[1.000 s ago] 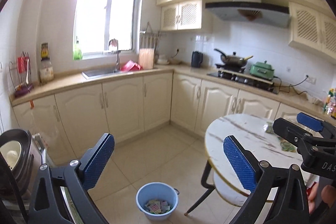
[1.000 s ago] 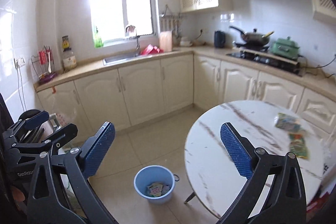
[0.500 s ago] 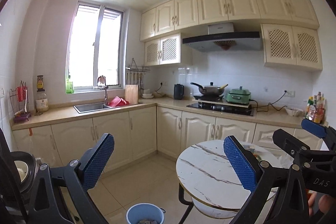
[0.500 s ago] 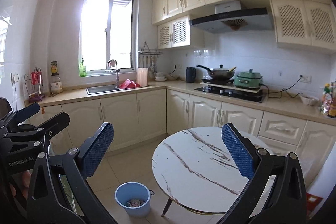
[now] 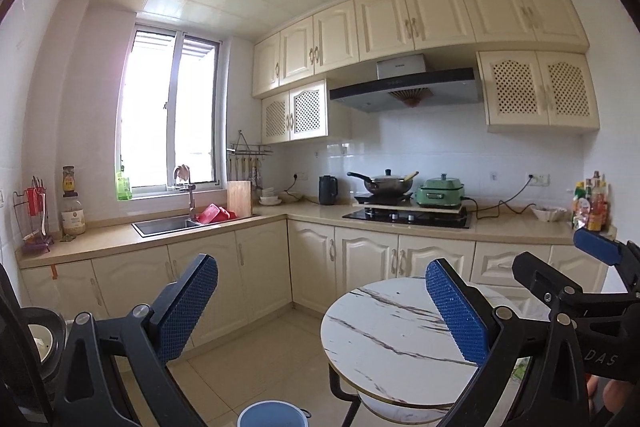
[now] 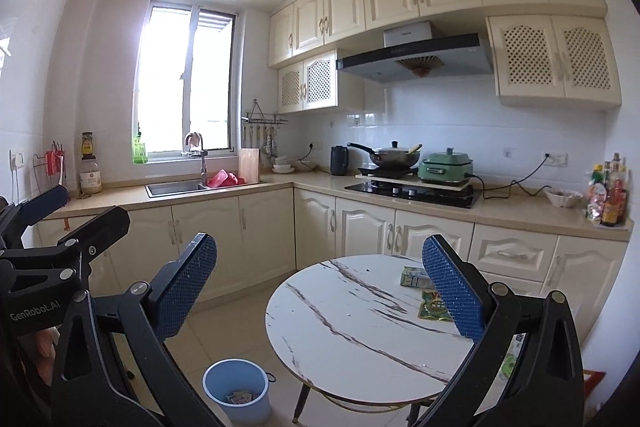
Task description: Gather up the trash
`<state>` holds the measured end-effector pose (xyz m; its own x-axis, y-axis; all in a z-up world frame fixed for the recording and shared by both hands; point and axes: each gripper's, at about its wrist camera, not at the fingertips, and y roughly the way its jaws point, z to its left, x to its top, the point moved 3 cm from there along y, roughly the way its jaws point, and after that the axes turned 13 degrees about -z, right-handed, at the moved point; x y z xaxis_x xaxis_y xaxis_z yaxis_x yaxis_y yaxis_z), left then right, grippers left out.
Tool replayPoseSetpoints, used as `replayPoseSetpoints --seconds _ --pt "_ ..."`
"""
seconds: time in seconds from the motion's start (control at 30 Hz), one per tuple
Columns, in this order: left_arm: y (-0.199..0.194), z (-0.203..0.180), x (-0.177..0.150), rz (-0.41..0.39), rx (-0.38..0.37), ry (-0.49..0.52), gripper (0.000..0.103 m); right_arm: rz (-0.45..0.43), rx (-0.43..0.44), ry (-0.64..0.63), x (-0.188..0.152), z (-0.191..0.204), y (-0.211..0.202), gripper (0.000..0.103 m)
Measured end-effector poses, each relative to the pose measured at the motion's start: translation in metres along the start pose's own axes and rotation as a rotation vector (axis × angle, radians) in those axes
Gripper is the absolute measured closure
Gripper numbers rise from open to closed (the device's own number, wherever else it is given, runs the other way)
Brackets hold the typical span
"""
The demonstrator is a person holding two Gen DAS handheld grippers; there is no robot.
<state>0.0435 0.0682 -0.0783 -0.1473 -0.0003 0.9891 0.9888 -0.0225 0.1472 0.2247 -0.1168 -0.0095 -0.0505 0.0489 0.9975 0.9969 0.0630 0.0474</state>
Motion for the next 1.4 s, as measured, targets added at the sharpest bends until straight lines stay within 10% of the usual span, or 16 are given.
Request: replayPoseSetpoints --seconds 0.7,1.03,1.4 --pt "0.053 0.001 0.002 0.092 -0.021 -0.015 0.001 0.037 -0.071 0.025 -0.016 -0.037 0.011 0.0" --pt "0.168 -0.053 -0.022 0.296 -0.119 -0.036 0.001 0.187 -0.259 0.048 -0.074 -0.147 0.063 0.0" --pt "0.342 -0.141 -0.041 0.516 -0.267 -0.001 0.001 0.446 -0.28 0.114 -0.182 -0.269 0.168 0.0"
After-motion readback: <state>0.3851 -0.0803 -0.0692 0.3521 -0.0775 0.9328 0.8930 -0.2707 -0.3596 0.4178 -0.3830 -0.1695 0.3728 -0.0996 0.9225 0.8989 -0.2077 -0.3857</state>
